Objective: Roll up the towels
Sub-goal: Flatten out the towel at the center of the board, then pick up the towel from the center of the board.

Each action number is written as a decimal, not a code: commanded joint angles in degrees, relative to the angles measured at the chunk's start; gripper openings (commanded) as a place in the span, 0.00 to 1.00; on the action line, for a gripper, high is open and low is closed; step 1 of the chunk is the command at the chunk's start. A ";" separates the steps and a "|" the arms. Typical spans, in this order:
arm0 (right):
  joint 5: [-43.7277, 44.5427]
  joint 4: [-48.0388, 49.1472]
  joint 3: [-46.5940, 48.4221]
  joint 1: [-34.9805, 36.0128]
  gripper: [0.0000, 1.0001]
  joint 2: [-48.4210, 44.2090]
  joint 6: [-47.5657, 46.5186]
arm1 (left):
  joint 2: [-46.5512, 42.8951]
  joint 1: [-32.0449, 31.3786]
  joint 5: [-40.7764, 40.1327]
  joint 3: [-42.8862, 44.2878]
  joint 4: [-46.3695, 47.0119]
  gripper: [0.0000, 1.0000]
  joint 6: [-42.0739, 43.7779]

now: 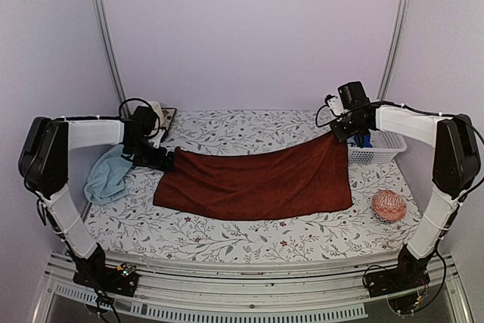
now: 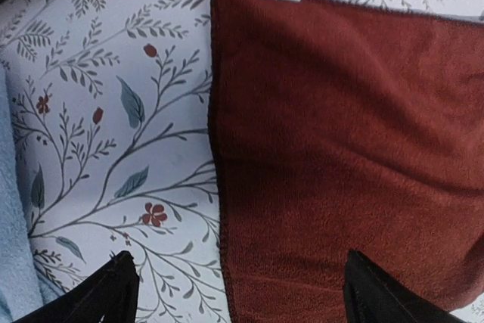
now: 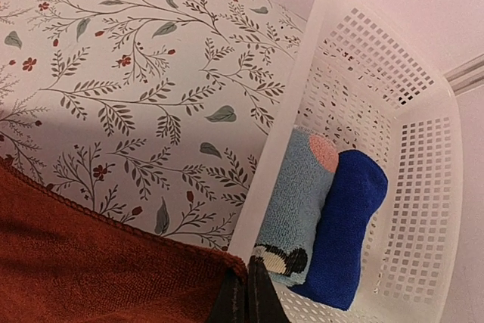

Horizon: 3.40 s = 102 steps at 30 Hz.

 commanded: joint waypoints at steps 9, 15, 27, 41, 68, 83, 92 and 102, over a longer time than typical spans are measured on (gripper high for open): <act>2.59 0.91 0.20 -0.02 0.02 -4.01 1.60 | 3.15 -3.49 -6.26 -1.39 -10.59 0.83 -4.08; 1.22 1.29 -0.39 -0.01 0.02 -5.34 1.75 | 3.83 -4.90 -10.99 -3.18 -14.11 0.79 -4.16; -3.00 -1.21 -2.45 1.29 0.02 -6.06 2.02 | 5.52 -5.01 -20.27 -4.77 -19.29 0.62 -5.67; -2.93 -3.44 -0.51 2.79 0.02 -4.22 1.70 | 9.45 2.13 -2.06 20.21 -11.50 0.97 -6.43; -3.63 -4.14 1.85 3.45 0.02 -2.44 1.05 | 30.75 5.14 16.03 37.50 -11.18 0.52 -3.18; -4.16 -4.14 1.41 3.42 0.02 -1.64 1.04 | 32.86 4.68 11.30 35.97 -8.01 0.30 -2.56; -4.60 -3.99 1.47 3.44 0.02 -1.09 1.05 | 32.88 4.21 9.05 36.84 -6.42 0.42 -2.48; -4.60 -3.88 1.40 3.45 0.02 -0.78 0.87 | 32.53 2.26 10.04 34.42 -7.75 0.28 -0.75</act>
